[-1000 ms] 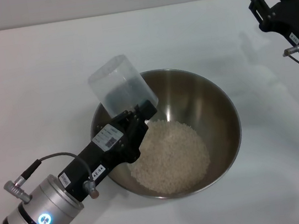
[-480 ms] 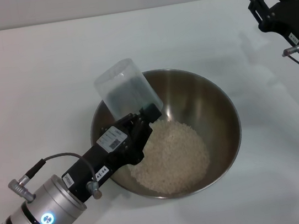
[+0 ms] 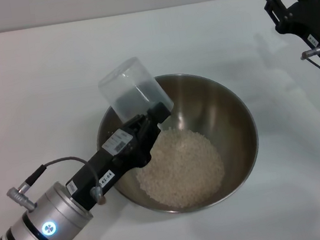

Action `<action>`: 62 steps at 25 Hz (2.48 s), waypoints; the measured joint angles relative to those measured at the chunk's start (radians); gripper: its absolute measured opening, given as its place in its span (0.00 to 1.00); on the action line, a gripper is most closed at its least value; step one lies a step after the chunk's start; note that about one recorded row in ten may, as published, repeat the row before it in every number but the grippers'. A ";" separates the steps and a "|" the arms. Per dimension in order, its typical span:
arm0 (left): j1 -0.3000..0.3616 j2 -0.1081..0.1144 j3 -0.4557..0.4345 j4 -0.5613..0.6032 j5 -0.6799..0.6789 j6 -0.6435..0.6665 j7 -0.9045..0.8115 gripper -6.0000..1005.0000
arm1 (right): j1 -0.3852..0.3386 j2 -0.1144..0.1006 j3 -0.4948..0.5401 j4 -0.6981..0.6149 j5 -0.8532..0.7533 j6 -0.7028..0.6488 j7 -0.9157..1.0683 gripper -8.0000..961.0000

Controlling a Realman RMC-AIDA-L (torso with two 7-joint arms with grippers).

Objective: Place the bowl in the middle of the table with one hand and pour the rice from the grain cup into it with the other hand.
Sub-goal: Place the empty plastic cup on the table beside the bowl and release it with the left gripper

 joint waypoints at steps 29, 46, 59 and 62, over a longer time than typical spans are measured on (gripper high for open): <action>0.107 -0.002 -0.341 -0.112 -0.069 -0.062 -1.515 0.03 | -0.002 0.002 0.000 -0.006 0.000 0.000 0.023 0.45; 0.090 -0.003 -0.362 -0.110 -0.325 -0.394 -1.951 0.03 | -0.014 0.006 0.000 -0.008 0.002 -0.006 0.048 0.45; 0.090 -0.004 -0.359 -0.118 -0.415 -0.490 -1.977 0.03 | -0.012 0.006 -0.008 -0.011 0.000 -0.006 0.061 0.45; 0.090 -0.004 -0.359 -0.118 -0.415 -0.490 -1.977 0.03 | -0.013 0.006 -0.008 -0.011 0.000 -0.006 0.061 0.45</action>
